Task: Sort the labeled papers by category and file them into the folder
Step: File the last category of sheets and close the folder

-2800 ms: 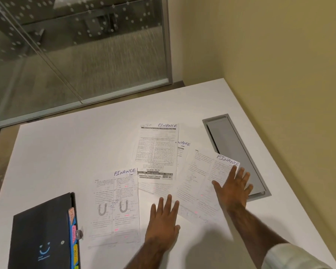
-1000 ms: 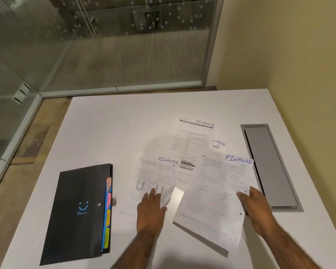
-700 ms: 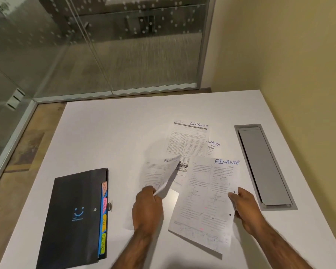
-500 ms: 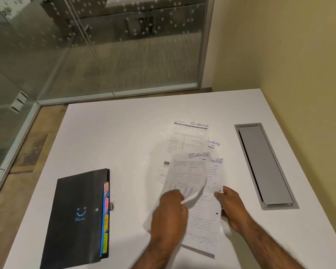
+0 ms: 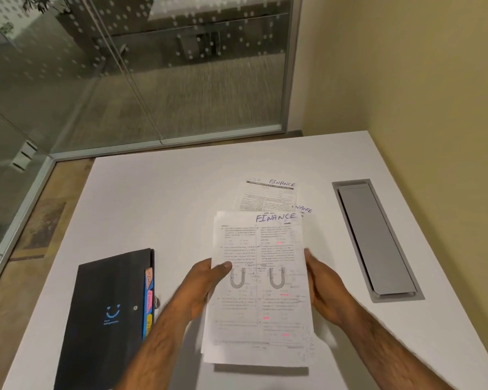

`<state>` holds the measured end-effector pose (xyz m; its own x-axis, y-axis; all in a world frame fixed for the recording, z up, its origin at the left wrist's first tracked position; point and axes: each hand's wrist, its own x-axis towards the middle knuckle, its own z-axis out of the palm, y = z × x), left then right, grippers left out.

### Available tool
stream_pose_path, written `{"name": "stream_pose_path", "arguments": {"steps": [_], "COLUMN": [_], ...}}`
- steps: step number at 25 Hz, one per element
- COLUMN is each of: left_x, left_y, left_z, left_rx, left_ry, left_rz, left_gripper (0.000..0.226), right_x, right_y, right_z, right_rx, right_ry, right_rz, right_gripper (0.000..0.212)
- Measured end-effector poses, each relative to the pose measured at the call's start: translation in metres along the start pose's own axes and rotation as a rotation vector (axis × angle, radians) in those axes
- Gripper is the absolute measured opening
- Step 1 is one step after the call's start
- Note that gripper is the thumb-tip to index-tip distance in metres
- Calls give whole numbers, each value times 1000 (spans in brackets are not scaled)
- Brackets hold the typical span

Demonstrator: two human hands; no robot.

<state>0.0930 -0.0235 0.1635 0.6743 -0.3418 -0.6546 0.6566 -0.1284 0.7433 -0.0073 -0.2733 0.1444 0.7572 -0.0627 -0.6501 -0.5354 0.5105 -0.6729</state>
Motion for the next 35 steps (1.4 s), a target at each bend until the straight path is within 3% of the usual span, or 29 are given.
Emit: {"name": "stream_pose_path", "arguments": {"steps": [2,4,9,14,19,22,27,32,35], "left_x": [0,-4,-12,-8,16,39,111,177,193], "left_y": [-1,-1,-6,-25,-42,-32,-16,-2,-9], "left_z": [8,20,33,35,43,41,25,29,40], "left_rx": [-56,-79,57,118,267,362,560,987,1155], "left_ry": [25,107,127,78,107,166,493,561,628], "left_rz": [58,196,396,461,436,418,302,81,48], "left_gripper": [24,21,19,23,28,16,24,71,87], "right_x": [-6,-5,0,9,17,22,31,30,31], "right_y": [-6,-5,-6,6,14,7,-3,-9,-12], "right_z": [0,-1,-2,-16,-21,-23,-56,-83,-93], "right_rx": [82,-90,-372,-442,-498,-481,-419,-343,-328], "right_ry": [-69,-112,192,222,303,398,509,554,568], "right_rz": [18,-72,-338,-357,-359,-410,-368,-293,-290], "right_gripper": [52,31,23,31,27,20,15,18,18]}}
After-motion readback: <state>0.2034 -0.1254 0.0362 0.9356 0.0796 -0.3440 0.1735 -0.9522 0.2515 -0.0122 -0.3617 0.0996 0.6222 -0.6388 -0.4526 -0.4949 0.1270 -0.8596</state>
